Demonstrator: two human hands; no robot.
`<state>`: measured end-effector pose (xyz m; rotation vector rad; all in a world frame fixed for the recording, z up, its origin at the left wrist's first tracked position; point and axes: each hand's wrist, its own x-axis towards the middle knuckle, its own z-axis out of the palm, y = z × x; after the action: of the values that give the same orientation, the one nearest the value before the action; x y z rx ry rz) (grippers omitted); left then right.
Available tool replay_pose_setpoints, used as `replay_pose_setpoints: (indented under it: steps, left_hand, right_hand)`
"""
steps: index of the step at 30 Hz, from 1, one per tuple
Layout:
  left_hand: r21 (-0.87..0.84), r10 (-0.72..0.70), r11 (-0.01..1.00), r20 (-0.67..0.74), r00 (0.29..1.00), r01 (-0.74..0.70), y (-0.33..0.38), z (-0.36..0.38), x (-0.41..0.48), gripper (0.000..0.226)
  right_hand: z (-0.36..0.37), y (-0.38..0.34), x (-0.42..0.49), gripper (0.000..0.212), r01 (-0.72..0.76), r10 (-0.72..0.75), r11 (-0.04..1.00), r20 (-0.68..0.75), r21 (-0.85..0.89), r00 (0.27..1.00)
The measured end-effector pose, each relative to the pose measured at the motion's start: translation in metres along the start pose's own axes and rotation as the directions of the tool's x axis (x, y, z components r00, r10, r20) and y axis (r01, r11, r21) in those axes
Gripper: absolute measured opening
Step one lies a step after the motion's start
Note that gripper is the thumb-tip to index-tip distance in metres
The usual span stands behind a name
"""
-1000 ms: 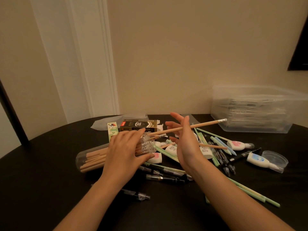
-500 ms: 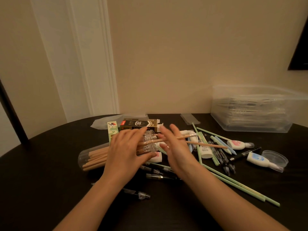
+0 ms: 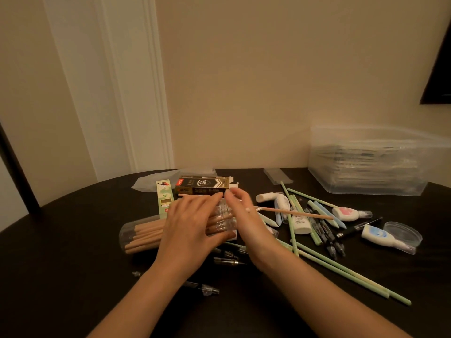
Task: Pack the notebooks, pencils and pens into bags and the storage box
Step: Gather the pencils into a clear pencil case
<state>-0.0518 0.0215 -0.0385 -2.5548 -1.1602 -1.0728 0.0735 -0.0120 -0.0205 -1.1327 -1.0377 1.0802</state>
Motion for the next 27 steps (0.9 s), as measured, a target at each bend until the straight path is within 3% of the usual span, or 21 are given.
replay_pose_setpoints:
  steps: [3, 5, 9, 15, 27]
  left_hand:
    - [0.007, 0.006, 1.0, -0.024, 1.0, -0.005, -0.002, 0.001, 0.0, 0.075]
    - [-0.007, -0.011, 1.0, -0.034, 0.999, 0.011, -0.003, -0.002, 0.0, 0.075]
    - [-0.031, -0.051, 0.998, -0.073, 0.996, 0.049, -0.004, -0.006, 0.001, 0.076]
    - [-0.065, -0.063, 0.996, -0.063, 0.996, 0.059, -0.004, -0.007, 0.001, 0.076]
    - [-0.042, -0.019, 0.999, -0.086, 0.996, 0.016, -0.005, -0.003, 0.0, 0.075]
  right_hand:
    - [0.001, 0.002, -0.002, 0.039, 0.151, -0.148, 0.988, -0.098, 0.016, 0.984]
    - [-0.003, 0.001, -0.003, 0.026, 0.303, -0.295, 0.953, -0.2, 0.012, 0.934]
    - [-0.011, 0.005, -0.008, 0.013, 0.468, -0.505, 0.862, -0.251, -0.196, 0.826]
    - [-0.004, 0.015, -0.007, 0.009, 0.465, -0.497, 0.856, -0.114, -0.227, 0.86]
    - [-0.001, 0.013, -0.003, 0.013, 0.344, -0.376, 0.915, -0.14, -0.211, 0.916]
